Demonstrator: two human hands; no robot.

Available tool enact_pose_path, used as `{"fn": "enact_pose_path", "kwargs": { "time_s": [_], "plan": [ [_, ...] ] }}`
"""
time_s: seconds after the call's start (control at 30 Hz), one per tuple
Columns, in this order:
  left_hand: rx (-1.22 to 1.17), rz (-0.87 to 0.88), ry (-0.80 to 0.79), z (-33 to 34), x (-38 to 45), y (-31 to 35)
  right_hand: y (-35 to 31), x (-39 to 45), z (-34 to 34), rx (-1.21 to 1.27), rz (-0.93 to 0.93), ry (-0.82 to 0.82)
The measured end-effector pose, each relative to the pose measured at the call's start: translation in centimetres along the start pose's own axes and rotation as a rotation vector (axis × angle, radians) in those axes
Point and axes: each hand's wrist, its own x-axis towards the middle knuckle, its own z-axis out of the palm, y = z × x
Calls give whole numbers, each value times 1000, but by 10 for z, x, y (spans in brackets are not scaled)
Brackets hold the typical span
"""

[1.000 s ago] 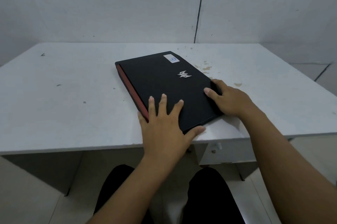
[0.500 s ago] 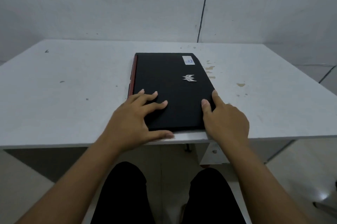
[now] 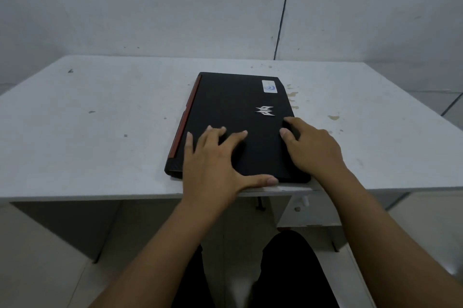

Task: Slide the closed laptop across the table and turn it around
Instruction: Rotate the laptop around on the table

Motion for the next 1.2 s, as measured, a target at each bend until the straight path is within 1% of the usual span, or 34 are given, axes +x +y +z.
{"fn": "enact_pose_path", "kwargs": {
  "time_s": [0.1,0.2,0.3,0.47,0.6,0.67,0.77,0.83,0.87,0.93,1.03,1.1,1.2],
  "plan": [
    [35,72,29,6,4,-5,1,-6,3,25,35,1],
    [52,147,68,9,5,-13,-1,-14,3,-41,53,44],
    [37,187,84,7,8,-22,-11,-22,4,-92,60,78],
    [-50,286,19,-11,19,-58,-35,-44,15,-128,85,127],
    [-120,340,-34,-26,28,-81,-53,-58,27,-114,116,108],
    [-146,316,-60,-31,30,-83,-54,-59,26,-82,96,86],
    [-175,213,-147,-35,27,-74,-41,-50,12,153,48,-14],
    [-132,159,-214,-33,22,-58,-29,-36,1,254,15,-73],
    [-108,134,-232,-29,18,-48,-23,-27,-2,257,-5,-66],
    [-87,46,-240,-18,13,-22,-17,-6,-6,271,1,-46],
    [62,-111,-256,3,14,14,-13,13,-5,426,100,-129],
    [158,-149,-252,15,16,29,-7,17,-3,480,126,-175],
    [211,-135,-199,23,17,31,0,21,-2,551,132,-171]
  ]
}}
